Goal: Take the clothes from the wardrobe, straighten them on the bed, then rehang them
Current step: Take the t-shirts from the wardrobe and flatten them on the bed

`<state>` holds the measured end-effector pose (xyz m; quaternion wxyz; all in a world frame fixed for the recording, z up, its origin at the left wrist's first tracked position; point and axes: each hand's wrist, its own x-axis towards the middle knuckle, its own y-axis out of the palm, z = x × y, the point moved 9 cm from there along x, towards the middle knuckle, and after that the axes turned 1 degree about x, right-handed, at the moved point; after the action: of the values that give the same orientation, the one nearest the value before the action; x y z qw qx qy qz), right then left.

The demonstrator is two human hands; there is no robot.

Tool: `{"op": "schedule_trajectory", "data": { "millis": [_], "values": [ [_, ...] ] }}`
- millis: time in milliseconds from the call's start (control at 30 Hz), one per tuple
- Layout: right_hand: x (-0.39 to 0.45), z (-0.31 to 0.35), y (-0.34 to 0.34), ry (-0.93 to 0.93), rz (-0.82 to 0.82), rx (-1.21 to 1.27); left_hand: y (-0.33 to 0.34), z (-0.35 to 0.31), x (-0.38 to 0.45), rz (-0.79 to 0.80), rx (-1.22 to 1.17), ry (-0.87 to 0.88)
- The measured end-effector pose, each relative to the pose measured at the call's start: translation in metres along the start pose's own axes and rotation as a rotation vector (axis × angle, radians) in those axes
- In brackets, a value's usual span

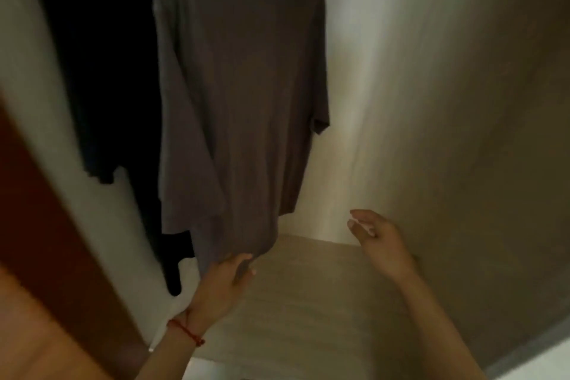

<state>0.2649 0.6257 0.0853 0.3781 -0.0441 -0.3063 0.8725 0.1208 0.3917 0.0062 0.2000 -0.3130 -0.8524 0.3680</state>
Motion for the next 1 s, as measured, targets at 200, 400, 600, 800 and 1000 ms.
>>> {"op": "schedule_trajectory", "data": {
  "millis": [200, 400, 600, 800, 1000],
  "values": [
    [0.033, 0.090, 0.004, -0.256, 0.056, 0.114, -0.087, -0.026, -0.050, -0.288, 0.137, -0.019],
    [0.059, 0.177, 0.004, -0.435, 0.049, 0.221, -0.172, -0.037, -0.084, -0.502, 0.232, -0.109],
    [0.082, 0.255, -0.015, -0.539, 0.000, 0.294, -0.254, -0.077, -0.079, -0.736, 0.323, -0.043],
    [0.104, 0.321, -0.020, -0.622, -0.009, 0.349, -0.320, -0.111, -0.047, -0.864, 0.341, 0.037],
    [0.132, 0.372, -0.026, -0.560, -0.089, 0.284, -0.391, -0.133, 0.003, -0.960, 0.401, 0.046]
  ]
}}
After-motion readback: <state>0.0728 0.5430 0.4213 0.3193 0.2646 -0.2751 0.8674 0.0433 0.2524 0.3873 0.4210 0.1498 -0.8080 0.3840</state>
